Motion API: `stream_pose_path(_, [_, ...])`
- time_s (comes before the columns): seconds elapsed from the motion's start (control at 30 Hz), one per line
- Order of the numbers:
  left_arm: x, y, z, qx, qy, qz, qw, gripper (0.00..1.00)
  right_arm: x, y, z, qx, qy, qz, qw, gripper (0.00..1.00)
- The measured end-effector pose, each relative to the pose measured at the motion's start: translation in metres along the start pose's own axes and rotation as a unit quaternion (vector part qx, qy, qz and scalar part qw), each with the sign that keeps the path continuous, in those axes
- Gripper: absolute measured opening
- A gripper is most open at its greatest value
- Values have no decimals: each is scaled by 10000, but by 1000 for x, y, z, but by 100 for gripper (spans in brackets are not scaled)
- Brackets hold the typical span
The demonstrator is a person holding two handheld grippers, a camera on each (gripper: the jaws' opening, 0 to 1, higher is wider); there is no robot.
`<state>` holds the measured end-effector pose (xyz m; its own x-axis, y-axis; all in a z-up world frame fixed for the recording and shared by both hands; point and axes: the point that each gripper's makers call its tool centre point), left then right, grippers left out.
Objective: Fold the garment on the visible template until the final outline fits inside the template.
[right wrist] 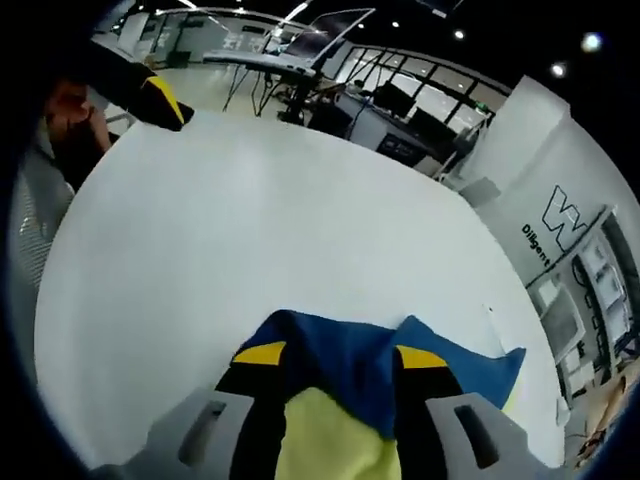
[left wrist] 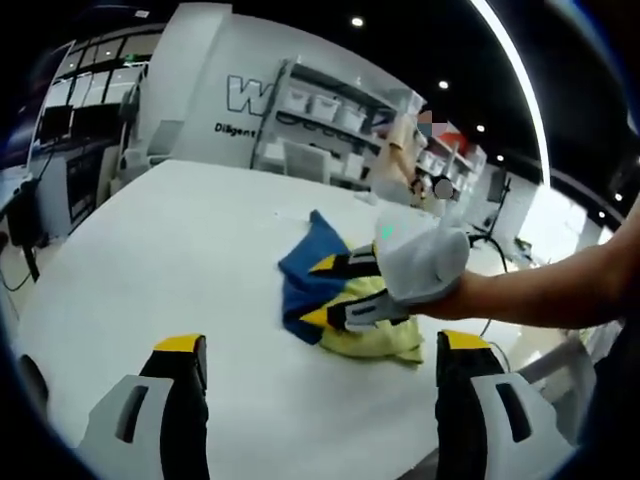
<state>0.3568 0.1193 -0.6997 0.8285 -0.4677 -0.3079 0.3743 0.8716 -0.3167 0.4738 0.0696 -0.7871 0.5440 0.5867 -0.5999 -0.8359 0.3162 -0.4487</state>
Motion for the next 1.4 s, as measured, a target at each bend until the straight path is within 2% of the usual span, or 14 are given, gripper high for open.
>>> stream_pose_path(0.23, [-1, 1, -1, -59, 8, -4, 10000, 90, 3, 1, 5, -391, -37, -22, 9992, 29])
stream_pose_path(0.4, [-1, 0, -1, -80, 7, -13, 10000, 90, 6, 7, 7, -642, -38, 85, 9979, 18])
stream_pose_path(0.53, [-2, 1, -1, -108, 3, -8, 9999, 90, 9, 13, 7, -959, 13, 152, 9953, 14])
stream_pose_path(0.63, [-2, 1, -1, -122, -2, -11, 9999, 89, 10, 14, 9, -1013, -6, 169, 9947, 13])
stream_pose_path(0.8, [-1, 2, -1, -137, 7, -10, 9999, 89, 11, 13, 10, -1095, -46, 193, 9938, 1])
stream_pose_path(1.13, [0, 1, -2, -151, 52, -25, 9999, 89, 3, 6, 17, -1031, -213, 73, 9944, 0])
stream_pose_path(1.4, [1, 0, -5, -114, 134, -62, 9998, 89, -11, -15, 29, -826, -435, -300, 9952, 0])
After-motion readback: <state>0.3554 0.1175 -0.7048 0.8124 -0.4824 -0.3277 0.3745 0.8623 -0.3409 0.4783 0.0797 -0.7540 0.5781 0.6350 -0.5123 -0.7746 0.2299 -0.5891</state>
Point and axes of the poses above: the point that each gripper's makers call its tool centre point, and the gripper's own axes: x roughly forward along the fingers, y roughly to its left, z roughly out of its top, and after that the axes turned 5 degrees about -y, right-handed
